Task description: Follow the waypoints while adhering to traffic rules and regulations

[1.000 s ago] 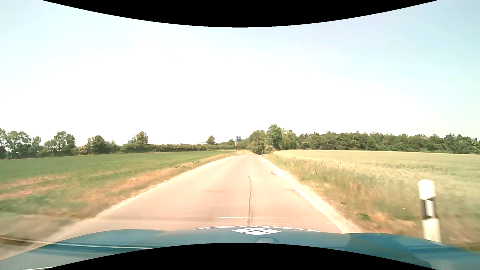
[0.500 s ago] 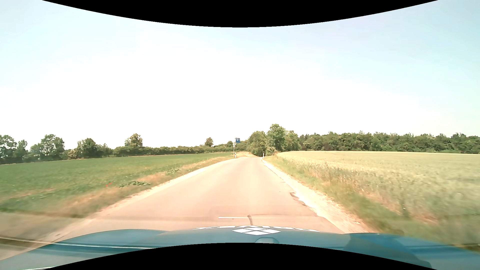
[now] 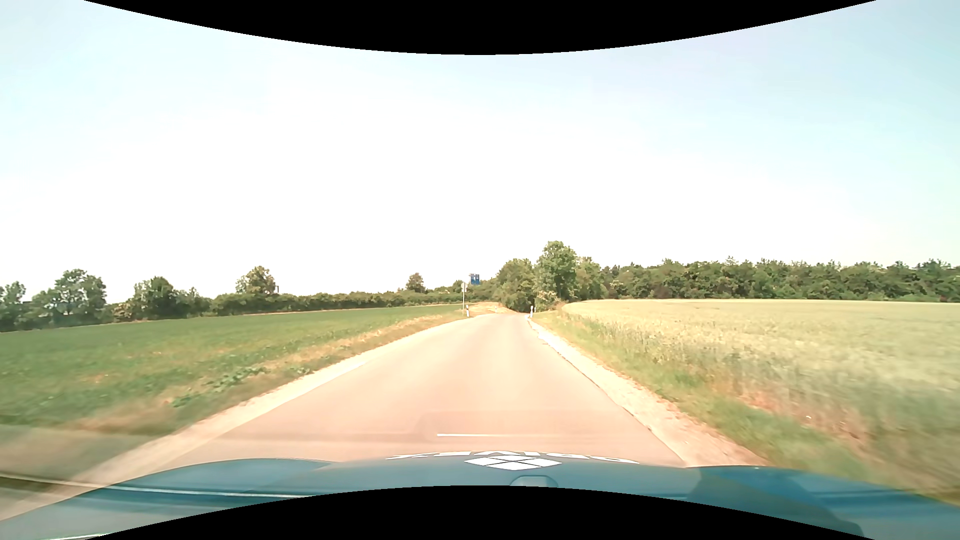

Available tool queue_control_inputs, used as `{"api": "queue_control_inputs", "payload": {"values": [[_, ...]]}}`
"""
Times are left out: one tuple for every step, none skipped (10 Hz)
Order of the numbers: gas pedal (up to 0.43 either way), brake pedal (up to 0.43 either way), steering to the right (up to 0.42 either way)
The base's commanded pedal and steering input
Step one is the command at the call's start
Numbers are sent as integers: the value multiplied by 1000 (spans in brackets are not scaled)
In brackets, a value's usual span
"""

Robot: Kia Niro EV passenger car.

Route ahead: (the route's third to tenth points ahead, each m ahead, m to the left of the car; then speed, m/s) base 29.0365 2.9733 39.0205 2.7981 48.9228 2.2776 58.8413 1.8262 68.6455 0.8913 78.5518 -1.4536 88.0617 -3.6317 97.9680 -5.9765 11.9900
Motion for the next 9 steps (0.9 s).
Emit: {"api": "queue_control_inputs", "payload": {"values": [[157,0,-1],[157,0,-1],[157,0,-1],[157,0,-1],[157,0,-1],[150,0,0],[150,0,4],[150,0,5],[150,0,7]]}}
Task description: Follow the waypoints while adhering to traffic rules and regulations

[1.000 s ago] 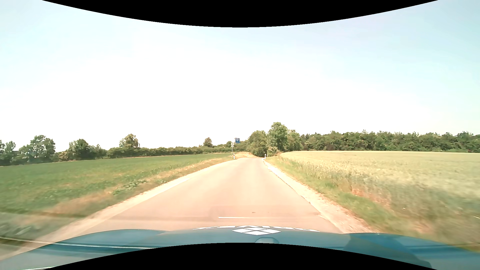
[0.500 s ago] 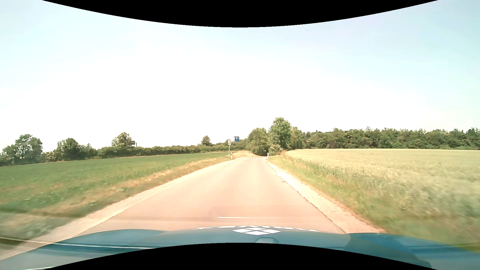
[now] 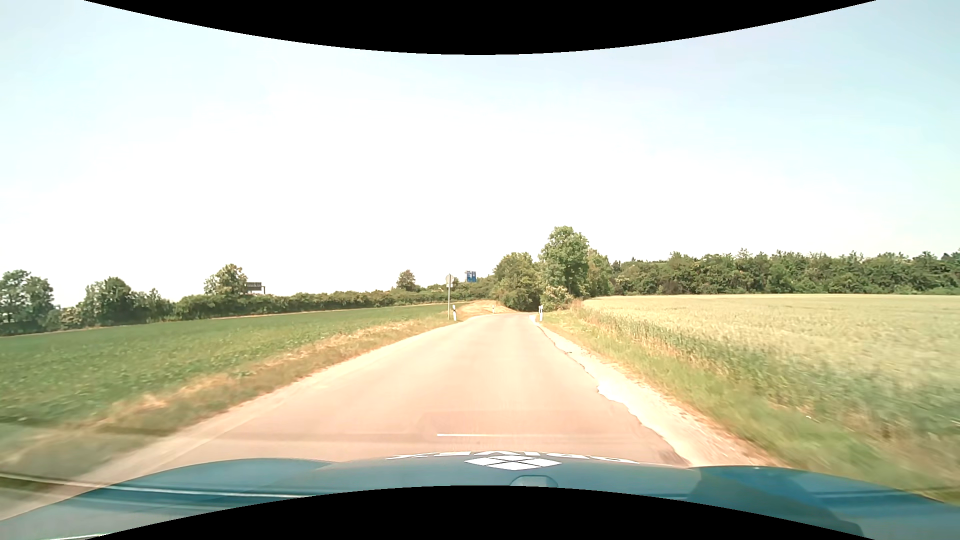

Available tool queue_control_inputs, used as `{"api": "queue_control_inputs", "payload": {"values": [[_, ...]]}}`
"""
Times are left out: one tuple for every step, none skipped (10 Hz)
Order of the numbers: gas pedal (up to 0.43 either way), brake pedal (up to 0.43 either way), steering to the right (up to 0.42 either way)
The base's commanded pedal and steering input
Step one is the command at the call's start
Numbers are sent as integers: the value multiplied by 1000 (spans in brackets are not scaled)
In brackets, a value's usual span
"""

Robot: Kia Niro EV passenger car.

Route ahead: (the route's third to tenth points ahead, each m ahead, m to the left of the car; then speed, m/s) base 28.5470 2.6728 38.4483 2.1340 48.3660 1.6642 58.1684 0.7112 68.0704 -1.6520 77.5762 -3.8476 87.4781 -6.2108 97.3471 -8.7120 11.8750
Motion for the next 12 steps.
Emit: {"api": "queue_control_inputs", "payload": {"values": [[150,0,7],[150,0,7],[157,0,7],[157,0,7],[157,0,7],[157,0,7],[157,0,7],[157,0,7],[157,0,6],[157,0,6],[157,0,5],[157,0,5]]}}
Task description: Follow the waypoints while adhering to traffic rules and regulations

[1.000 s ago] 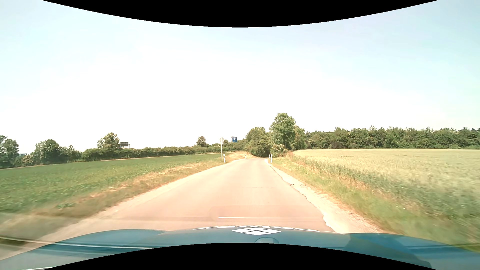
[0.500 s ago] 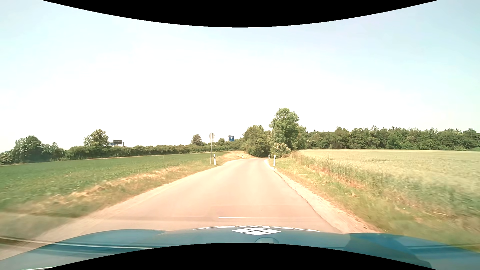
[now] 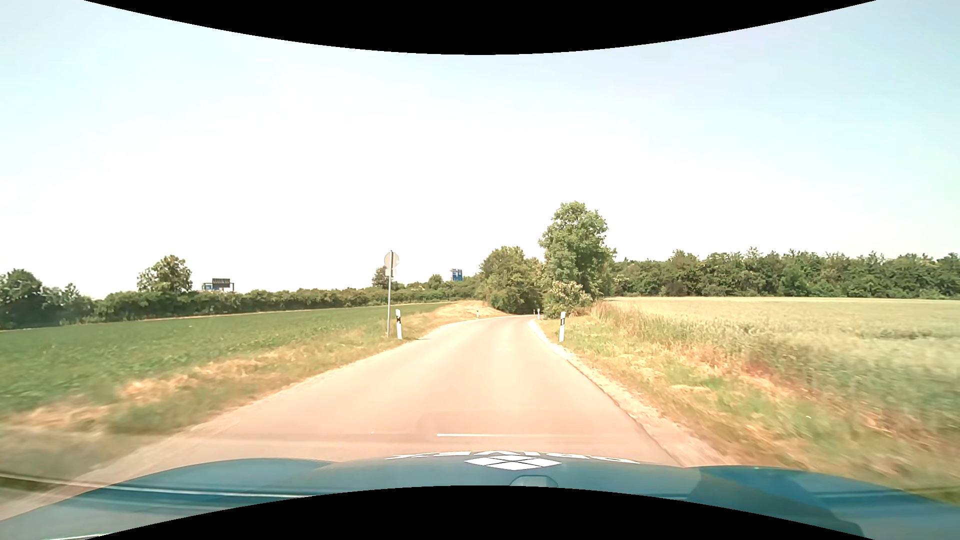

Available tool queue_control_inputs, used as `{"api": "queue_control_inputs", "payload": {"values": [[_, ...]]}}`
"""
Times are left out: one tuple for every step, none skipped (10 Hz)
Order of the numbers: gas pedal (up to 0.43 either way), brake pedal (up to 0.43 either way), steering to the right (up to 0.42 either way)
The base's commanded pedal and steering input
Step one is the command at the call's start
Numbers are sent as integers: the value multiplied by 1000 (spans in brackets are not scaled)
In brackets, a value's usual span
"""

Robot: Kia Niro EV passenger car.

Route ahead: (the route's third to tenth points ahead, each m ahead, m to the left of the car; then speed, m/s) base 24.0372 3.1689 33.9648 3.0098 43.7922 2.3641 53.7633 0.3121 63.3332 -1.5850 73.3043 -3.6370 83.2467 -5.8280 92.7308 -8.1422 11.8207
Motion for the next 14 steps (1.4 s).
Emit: {"api": "queue_control_inputs", "payload": {"values": [[157,0,3],[157,0,2],[157,0,3],[157,0,3],[157,0,3],[157,0,3],[157,0,5],[157,0,9],[157,0,10],[169,0,10],[169,0,9],[169,0,9],[169,0,8],[169,0,8]]}}
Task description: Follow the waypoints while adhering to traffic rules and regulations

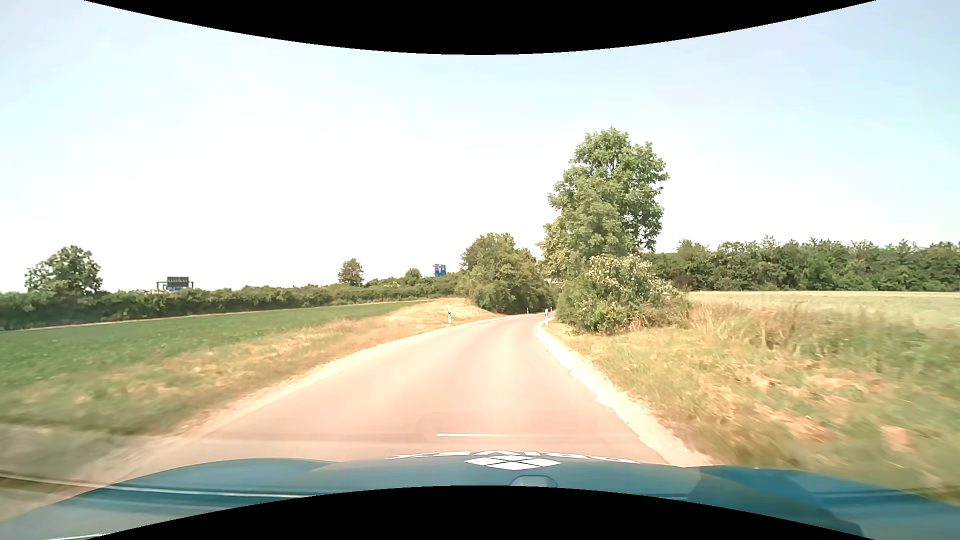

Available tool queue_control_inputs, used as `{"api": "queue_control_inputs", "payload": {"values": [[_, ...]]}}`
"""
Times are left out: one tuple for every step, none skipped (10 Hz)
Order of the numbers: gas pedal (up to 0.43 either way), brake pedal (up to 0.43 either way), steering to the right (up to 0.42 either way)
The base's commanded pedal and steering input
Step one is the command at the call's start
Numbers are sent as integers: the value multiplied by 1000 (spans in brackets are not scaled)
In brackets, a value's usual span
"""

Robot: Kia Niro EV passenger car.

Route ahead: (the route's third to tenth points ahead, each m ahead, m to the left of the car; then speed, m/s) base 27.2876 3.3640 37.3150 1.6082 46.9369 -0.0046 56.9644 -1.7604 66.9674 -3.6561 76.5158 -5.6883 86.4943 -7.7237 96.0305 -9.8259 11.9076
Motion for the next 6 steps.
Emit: {"api": "queue_control_inputs", "payload": {"values": [[169,0,7],[157,0,7],[157,0,7],[157,0,8],[157,0,8],[157,0,8]]}}
